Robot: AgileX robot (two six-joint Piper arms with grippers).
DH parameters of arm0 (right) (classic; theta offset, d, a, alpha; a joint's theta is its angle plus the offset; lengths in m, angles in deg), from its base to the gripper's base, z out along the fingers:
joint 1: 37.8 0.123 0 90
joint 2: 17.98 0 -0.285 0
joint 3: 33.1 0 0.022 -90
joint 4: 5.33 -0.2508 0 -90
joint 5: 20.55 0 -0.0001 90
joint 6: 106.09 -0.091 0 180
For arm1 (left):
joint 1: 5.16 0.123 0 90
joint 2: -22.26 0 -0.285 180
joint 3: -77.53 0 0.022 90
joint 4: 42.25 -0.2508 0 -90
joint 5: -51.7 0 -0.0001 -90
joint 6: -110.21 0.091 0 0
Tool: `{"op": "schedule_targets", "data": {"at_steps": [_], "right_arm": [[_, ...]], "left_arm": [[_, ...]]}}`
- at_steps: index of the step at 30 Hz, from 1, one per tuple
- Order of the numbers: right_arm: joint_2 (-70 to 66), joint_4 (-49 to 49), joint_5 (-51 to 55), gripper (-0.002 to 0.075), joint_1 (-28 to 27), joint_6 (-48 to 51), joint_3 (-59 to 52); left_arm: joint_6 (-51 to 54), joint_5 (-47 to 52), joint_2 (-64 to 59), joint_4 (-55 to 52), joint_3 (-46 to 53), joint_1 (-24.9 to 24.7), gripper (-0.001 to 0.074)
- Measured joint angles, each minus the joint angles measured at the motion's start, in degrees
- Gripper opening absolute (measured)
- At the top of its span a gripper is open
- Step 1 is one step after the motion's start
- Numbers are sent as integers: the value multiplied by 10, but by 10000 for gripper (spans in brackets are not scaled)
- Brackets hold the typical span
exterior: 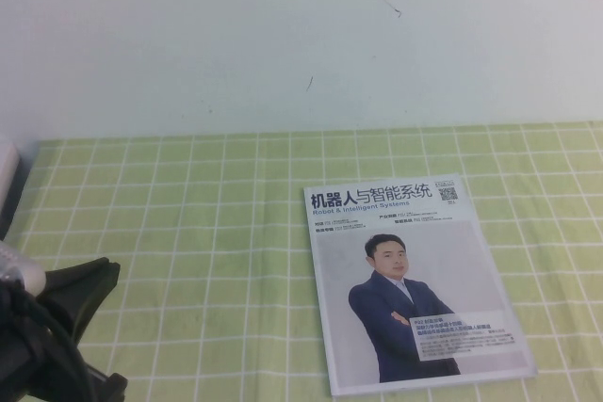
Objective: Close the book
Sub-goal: 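Close the open booklet and leave it lying on the table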
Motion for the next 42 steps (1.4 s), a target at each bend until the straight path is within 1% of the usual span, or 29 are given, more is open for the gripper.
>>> {"op": "schedule_targets", "data": {"at_steps": [17, 19, 21, 25, 29, 31, 33, 35, 39, 42], "right_arm": [[0, -1, -2, -3, 0, -1, 0], [0, -4, -2, -3, 0, -1, 0], [0, -5, -3, -3, 0, -1, 0], [0, -8, -3, -3, 0, -1, 0], [0, -9, -3, -3, 0, -1, 0], [0, -9, -3, -3, 0, -1, 0], [0, -9, -3, -3, 0, -1, 0], [0, -9, -3, -3, 0, -1, 0], [0, -9, -3, -3, 0, -1, 0], [0, -9, -3, -3, 0, -1, 0]], "left_arm": [[-2, -8, 2, 0, 10, 0, -3], [-11, 8, 19, 9, 17, 3, -4], [1, 39, 52, 45, 28, 12, -4], [78, 78, 134, 124, 59, 52, -3], [172, 83, 212, 229, 102, 126, -3], [236, 73, 239, 284, 125, 172, -3], [298, 43, 265, 329, 154, 211, -3], [332, 9, 283, 349, 183, 237, -3], [352, -37, 324, 378, 247, 265, -4], [358, -39, 350, 391, 278, 275, -4]]}}
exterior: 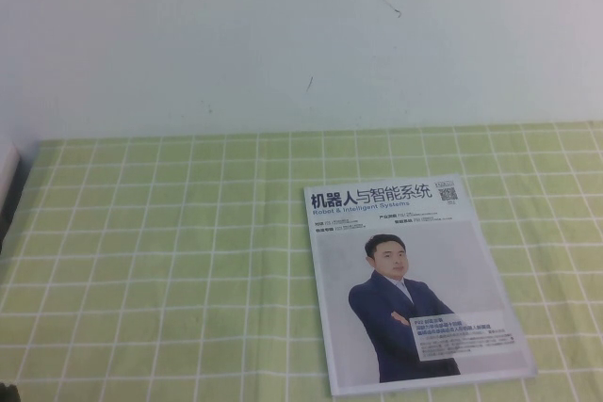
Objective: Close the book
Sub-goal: 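Close the open booklet and leave it lying on the table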
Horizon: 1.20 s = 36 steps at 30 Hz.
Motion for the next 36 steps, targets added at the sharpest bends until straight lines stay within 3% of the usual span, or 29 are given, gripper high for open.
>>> {"op": "schedule_targets", "data": {"at_steps": [5, 36], "right_arm": [[0, 0, 0, -3, 0, 0, 0], [0, 0, -1, -3, 0, 0, 0]], "left_arm": [[1, 77, 29, -8, 1, 4, -4], [-9, 84, 33, -19, 0, 5, -4]]}}
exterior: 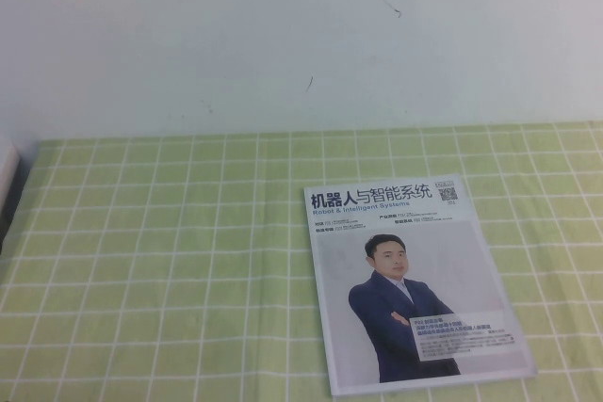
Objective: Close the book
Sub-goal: 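Close the open booklet and leave it lying on the table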
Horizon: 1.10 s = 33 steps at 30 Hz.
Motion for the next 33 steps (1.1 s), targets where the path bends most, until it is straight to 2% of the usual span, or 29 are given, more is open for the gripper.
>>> {"op": "schedule_targets", "data": {"at_steps": [11, 15, 21, 24, 28, 33], "right_arm": [[17, -4, -26, -3, -11, 0, -18], [50, -5, -89, -3, -58, 0, -70], [101, -5, -241, -3, -144, 0, -181], [123, -5, -310, -3, -165, 0, -231], [135, -5, -304, -3, -177, 0, -239], [135, -15, -233, -3, -181, -1, -237]], "left_arm": [[0, 1, 0, 0, 0, 0, -4], [0, 1, 0, 0, 0, 0, -4], [0, 1, 0, 0, 0, 0, -4], [0, 1, 0, 0, 0, 0, -4], [0, 1, 0, 0, 0, 0, -4], [1, 2, 0, 0, 0, 0, -4]]}}
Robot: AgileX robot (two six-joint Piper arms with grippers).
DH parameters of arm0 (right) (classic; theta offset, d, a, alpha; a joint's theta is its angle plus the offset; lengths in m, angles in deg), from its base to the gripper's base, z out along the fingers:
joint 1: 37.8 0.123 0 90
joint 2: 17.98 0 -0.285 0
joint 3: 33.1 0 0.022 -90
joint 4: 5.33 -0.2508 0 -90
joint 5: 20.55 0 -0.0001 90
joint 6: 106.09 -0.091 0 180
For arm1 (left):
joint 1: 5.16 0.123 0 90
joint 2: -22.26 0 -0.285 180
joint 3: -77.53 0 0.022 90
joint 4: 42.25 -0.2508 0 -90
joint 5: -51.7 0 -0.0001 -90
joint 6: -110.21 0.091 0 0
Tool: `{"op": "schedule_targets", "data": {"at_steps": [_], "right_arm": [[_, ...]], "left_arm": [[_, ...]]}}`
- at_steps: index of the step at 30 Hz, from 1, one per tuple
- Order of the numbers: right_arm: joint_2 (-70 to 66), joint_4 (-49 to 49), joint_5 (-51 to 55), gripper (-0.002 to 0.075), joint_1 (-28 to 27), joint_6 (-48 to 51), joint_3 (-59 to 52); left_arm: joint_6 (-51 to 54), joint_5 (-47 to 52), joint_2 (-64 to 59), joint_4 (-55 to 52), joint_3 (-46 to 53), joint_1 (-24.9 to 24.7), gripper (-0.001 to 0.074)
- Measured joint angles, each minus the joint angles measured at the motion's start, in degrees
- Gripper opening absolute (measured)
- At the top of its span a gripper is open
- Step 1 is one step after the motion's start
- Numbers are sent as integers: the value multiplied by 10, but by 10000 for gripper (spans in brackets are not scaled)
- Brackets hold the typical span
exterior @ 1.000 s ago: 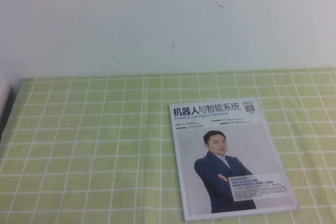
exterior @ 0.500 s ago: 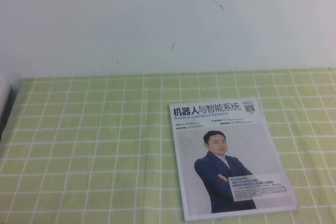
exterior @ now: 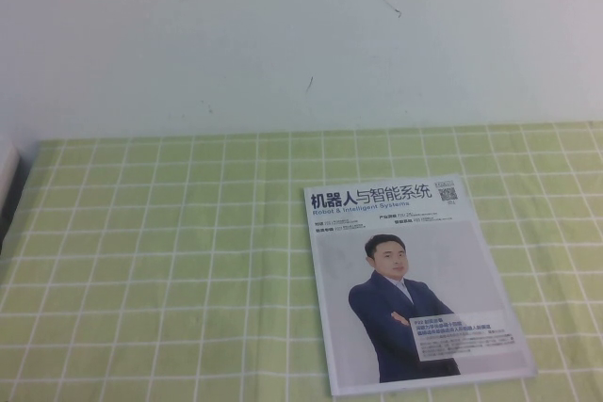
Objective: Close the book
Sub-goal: 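Close the open booklet and leave it lying on the table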
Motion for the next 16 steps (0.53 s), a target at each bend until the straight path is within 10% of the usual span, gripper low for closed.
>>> {"op": "schedule_targets", "data": {"at_steps": [16], "right_arm": [[0, -15, 7, -3, -1, -7, 1]], "left_arm": [[7, 1, 0, 0, -1, 0, -4]]}}
